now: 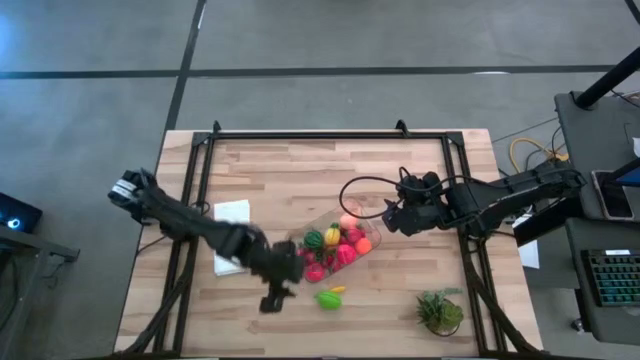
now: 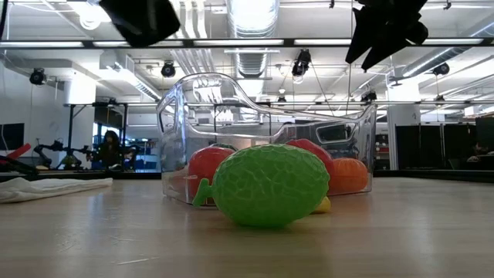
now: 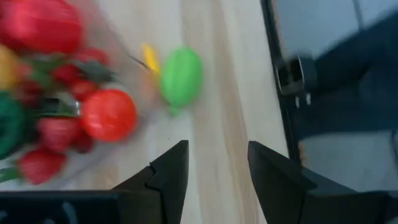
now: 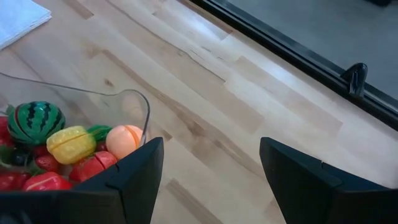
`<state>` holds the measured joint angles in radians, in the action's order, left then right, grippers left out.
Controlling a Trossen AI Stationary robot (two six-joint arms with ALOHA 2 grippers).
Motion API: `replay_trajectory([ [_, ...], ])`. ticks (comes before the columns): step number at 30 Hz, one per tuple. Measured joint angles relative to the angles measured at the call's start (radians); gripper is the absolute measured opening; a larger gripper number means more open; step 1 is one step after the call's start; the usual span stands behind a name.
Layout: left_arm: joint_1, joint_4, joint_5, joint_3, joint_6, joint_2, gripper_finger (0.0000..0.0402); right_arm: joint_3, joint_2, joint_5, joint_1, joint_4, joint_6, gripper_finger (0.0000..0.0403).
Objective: Pick and placing Produce into tupperware
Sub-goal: Put the melon into the transparent bin
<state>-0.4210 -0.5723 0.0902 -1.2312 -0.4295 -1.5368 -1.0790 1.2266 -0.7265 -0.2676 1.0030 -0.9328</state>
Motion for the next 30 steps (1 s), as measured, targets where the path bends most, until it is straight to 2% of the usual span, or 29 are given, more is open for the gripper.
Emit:
replay_trajectory([
  [5, -0.071, -0.005, -0.057, -0.001, 0.017, -0.061, 0.0150, 0.000, 0.000, 0.000, 0.000, -0.002, -0.010, 0.0258],
  [9, -0.073, 0.043, -0.073, -0.023, 0.018, -0.097, 0.0150, 0.000, 0.000, 0.004, 0.000, -0.004, -0.010, 0.0258],
  [14, -0.051, 0.154, -0.108, -0.069, 0.016, -0.123, 0.0151, 0.000, 0.000, 0.069, 0.000, -0.005, 0.013, 0.0258],
  [18, -0.032, 0.144, -0.103, -0.105, -0.025, -0.173, 0.0151, 0.002, 0.000, 0.106, -0.014, -0.004, 0.022, 0.0258],
  [30, -0.016, 0.189, -0.049, -0.221, -0.028, -0.299, 0.0151, 0.008, 0.000, 0.106, -0.115, 0.004, 0.009, 0.0258],
])
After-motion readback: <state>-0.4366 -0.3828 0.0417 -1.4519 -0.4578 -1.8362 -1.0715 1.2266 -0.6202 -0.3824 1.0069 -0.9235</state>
